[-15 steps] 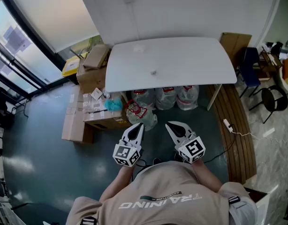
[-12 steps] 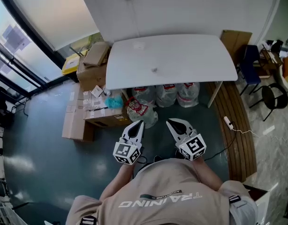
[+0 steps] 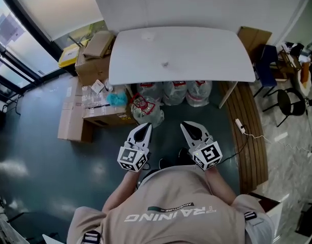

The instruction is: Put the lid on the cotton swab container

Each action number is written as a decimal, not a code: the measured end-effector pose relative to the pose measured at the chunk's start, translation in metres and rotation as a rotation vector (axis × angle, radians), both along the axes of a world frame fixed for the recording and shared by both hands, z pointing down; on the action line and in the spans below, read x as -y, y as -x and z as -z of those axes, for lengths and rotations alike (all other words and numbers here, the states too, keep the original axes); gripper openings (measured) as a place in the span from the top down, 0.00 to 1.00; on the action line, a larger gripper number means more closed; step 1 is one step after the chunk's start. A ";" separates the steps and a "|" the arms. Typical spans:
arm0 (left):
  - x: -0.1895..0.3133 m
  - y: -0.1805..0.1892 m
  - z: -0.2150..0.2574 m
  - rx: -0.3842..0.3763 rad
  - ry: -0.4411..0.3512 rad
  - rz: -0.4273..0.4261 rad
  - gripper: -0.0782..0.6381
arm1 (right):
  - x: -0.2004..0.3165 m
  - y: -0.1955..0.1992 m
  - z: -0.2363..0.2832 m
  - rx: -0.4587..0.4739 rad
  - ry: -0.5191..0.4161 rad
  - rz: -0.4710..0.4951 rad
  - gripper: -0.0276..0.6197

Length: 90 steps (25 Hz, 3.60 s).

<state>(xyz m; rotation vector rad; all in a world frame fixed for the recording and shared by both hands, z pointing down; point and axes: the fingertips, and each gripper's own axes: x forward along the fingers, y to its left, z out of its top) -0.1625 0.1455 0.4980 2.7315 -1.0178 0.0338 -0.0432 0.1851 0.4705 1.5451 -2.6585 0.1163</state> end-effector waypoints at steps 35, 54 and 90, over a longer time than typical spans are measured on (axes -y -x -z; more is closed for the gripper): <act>0.165 -0.106 -0.009 0.056 -0.006 0.079 0.87 | 0.180 -0.104 -0.045 0.038 0.080 0.102 0.93; 0.291 -0.103 -0.013 0.011 -0.003 -0.092 0.87 | 0.294 -0.069 -0.027 -0.066 0.065 0.018 0.93; 0.396 -0.139 -0.026 0.111 0.045 0.067 0.87 | 0.421 -0.111 -0.046 -0.080 0.136 0.188 0.93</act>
